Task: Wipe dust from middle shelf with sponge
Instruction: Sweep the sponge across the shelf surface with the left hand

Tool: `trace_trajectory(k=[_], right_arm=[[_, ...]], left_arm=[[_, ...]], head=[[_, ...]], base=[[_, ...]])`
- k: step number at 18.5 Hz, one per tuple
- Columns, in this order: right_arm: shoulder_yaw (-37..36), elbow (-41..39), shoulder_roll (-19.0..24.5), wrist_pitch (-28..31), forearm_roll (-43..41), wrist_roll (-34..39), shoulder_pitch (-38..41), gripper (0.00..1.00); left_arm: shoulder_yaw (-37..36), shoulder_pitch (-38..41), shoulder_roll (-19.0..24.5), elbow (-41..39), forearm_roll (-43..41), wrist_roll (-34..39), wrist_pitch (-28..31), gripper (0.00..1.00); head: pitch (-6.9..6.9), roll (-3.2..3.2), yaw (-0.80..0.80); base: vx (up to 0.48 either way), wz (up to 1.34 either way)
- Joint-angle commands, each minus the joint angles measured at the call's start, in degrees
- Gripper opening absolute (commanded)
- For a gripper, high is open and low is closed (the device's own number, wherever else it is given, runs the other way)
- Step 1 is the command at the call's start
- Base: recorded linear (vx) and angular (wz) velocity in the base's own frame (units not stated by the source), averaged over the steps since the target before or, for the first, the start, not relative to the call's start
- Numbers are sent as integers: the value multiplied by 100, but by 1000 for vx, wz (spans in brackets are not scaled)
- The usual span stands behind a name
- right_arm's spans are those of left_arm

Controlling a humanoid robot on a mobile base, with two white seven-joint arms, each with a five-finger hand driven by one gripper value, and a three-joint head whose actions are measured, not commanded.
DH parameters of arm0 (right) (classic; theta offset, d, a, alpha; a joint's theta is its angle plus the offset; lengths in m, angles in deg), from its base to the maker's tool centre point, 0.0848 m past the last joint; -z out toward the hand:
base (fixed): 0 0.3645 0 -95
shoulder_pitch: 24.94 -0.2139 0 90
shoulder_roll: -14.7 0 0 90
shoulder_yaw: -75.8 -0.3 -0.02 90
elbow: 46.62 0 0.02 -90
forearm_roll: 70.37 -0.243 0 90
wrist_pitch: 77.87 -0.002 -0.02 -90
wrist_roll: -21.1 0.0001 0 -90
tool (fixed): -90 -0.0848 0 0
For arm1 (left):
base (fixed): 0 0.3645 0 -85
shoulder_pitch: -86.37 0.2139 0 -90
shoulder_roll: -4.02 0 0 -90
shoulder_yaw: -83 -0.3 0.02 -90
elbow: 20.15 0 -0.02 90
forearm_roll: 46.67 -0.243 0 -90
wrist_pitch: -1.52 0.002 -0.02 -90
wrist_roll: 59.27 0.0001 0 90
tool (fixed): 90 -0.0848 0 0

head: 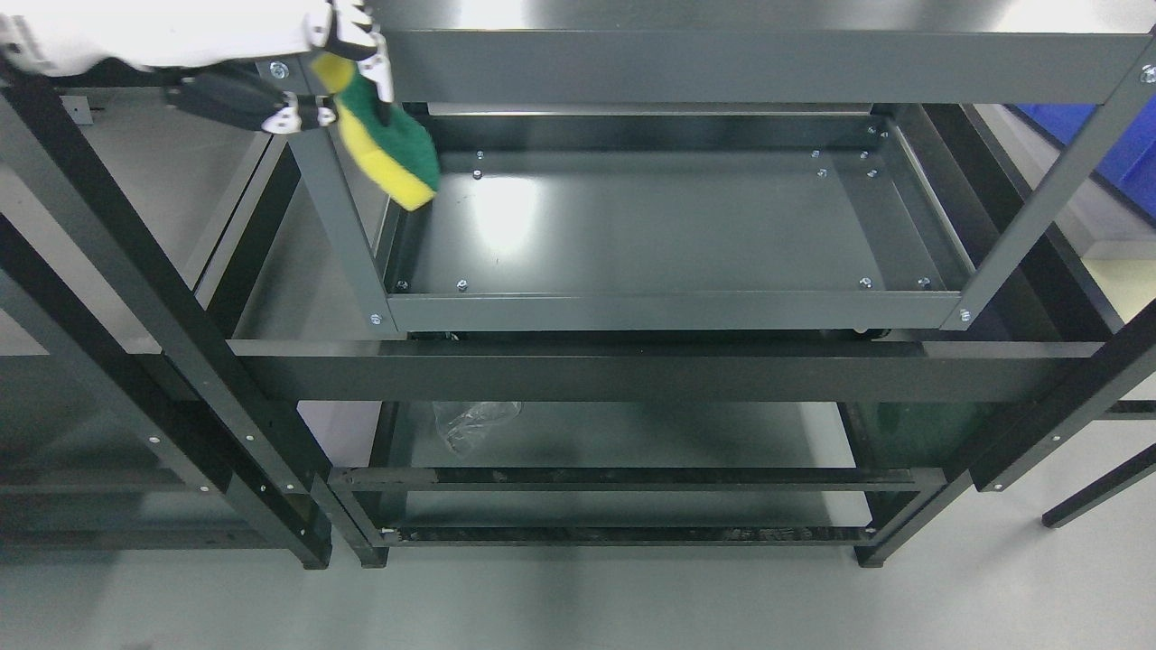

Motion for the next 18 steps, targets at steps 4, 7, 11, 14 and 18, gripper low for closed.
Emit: trace_trajectory(k=[4, 7, 11, 14, 18], right_arm=[[0, -100, -100, 3, 0, 2, 0, 100], [0, -100, -100, 3, 0, 2, 0, 100], [0, -100, -100, 3, 0, 2, 0, 100], [0, -100, -100, 3, 0, 2, 0, 100], [0, -100, -100, 3, 0, 2, 0, 100]], left_arm=[[100, -544, -1147, -111, -980, 14, 2, 1], [-23, -615, -2738, 117, -1737, 6, 2, 1], [-173, -852, -4024, 880, -2353, 40, 63, 1], [-891, -1125, -4024, 1356, -2530, 854, 72, 1], [-1919, -1222, -4024, 1436, -2539, 2191, 790, 0]], head=[[0, 0, 0], [0, 0, 0], [0, 0, 0], [0, 0, 0], [0, 0, 0]], base=[[0, 0], [0, 0], [0, 0], [0, 0], [0, 0]])
